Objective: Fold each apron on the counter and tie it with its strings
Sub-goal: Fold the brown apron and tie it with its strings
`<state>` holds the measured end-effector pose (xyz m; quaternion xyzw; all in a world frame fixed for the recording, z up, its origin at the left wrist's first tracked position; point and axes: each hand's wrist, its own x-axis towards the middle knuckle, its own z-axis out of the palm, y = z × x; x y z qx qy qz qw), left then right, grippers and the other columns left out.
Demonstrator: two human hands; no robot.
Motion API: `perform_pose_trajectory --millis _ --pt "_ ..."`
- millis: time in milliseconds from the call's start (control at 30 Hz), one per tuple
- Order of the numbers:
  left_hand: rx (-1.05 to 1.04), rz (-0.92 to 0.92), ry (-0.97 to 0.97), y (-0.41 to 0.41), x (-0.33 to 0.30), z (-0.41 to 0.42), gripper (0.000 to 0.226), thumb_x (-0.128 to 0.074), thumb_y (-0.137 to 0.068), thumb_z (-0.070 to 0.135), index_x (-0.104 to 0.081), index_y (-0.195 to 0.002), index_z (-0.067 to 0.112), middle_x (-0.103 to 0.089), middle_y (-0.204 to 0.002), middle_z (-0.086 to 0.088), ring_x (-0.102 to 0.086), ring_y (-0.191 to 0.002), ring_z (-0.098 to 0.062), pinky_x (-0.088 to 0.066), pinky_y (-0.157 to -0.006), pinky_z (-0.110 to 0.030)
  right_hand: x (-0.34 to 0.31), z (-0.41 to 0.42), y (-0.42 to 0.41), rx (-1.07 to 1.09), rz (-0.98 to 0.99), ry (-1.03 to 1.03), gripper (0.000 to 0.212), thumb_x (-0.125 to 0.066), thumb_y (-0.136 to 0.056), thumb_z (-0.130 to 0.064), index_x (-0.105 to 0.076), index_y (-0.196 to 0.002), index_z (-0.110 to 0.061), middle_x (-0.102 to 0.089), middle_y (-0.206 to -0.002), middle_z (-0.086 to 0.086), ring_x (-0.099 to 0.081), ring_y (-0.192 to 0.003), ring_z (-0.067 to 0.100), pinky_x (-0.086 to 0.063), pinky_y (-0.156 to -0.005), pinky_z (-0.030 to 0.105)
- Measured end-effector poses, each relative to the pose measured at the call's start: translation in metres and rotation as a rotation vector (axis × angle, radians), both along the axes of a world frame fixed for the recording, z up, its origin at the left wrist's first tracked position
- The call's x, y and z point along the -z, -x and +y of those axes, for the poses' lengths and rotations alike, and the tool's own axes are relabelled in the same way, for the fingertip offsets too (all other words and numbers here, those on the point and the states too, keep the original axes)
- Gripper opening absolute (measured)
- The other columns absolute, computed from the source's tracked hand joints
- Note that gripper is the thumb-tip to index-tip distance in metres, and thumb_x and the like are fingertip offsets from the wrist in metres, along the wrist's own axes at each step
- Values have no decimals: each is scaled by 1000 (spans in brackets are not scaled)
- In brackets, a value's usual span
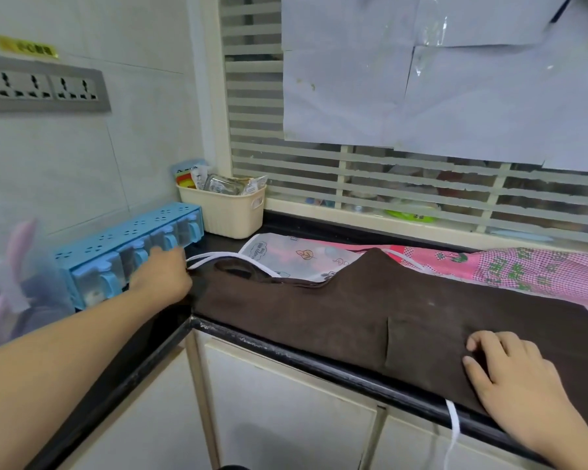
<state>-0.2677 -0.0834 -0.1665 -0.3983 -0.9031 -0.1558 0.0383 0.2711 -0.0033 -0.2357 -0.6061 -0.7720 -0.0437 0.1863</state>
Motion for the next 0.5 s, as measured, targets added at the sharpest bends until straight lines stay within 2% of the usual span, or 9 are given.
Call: perform_pose_trajectory --millis 67,100,167,233,267,300,367,433,500 --pt "-107 33 -187 0 -14 4 24 -59 -96 14 -50 -118 8 -54 -116 -20 -62 -98 -43 -49 -70 -45 1 1 0 -1 -3 -5 13 -58 -95 -44 -46 -100 -42 -48 -103 -11 -49 -100 24 -42 -82 42" --pt "-156 -45 -271 0 -22 8 27 -59 -97 14 -47 -119 4 -56 -112 -21 -62 -94 -43 -50 -68 -46 2 2 -1 -3 -6 -14 14 -59 -95 -44 -46 -100 -42 -48 -102 -11 -50 -99 24 -43 -81 42" --pt "-228 -389 -494 3 -41 18 26 -60 -99 10 -51 -120 -2 -64 -106 -23 -68 -80 -39 -60 -57 -47 3 2 -1 -4 -4 -18 13 -58 -95 -43 -46 -100 -41 -48 -102 -10 -50 -98 25 -43 -80 42" --pt "-253 -827 -755 6 -57 24 23 -59 -99 -2 -59 -121 -7 -70 -105 -23 -70 -65 -31 -61 -43 -38 2 0 -2 2 -1 2 12 -56 -96 -44 -45 -101 -41 -48 -104 -10 -48 -99 24 -42 -82 42" --pt "-221 -953 -852 8 -59 24 26 -62 -96 -6 -61 -122 -7 -72 -106 -21 -73 -67 -28 -60 -43 -32 2 1 -1 3 -5 5 11 -54 -97 -45 -45 -102 -41 -47 -105 -11 -46 -98 22 -41 -82 41" --pt "-169 -956 -894 8 -61 25 33 -69 -92 -6 -63 -124 -4 -72 -109 -18 -74 -77 -25 -59 -48 -28 2 0 -2 7 -10 7 11 -53 -97 -46 -44 -102 -42 -46 -105 -11 -42 -97 20 -41 -82 41" --pt "-40 -770 -882 -4 -62 17 46 -79 -85 -3 -63 -126 7 -68 -116 -7 -67 -98 -18 -50 -60 -21 1 -1 -1 10 -19 9 11 -51 -98 -47 -43 -102 -42 -45 -105 -11 -36 -94 17 -40 -82 40" --pt "36 -584 -836 -18 -62 6 43 -71 -86 -10 -64 -122 13 -61 -115 -4 -62 -92 -16 -48 -62 -22 0 -2 -1 13 -22 11 11 -51 -98 -47 -42 -102 -43 -44 -104 -11 -34 -93 17 -40 -81 40" --pt "60 -490 -835 -27 -60 -3 45 -52 -84 -20 -68 -112 11 -62 -119 -5 -60 -79 -12 -57 -64 -32 -2 -3 -1 16 -19 15 10 -51 -98 -47 -42 -102 -44 -44 -103 -11 -34 -93 17 -40 -81 40"
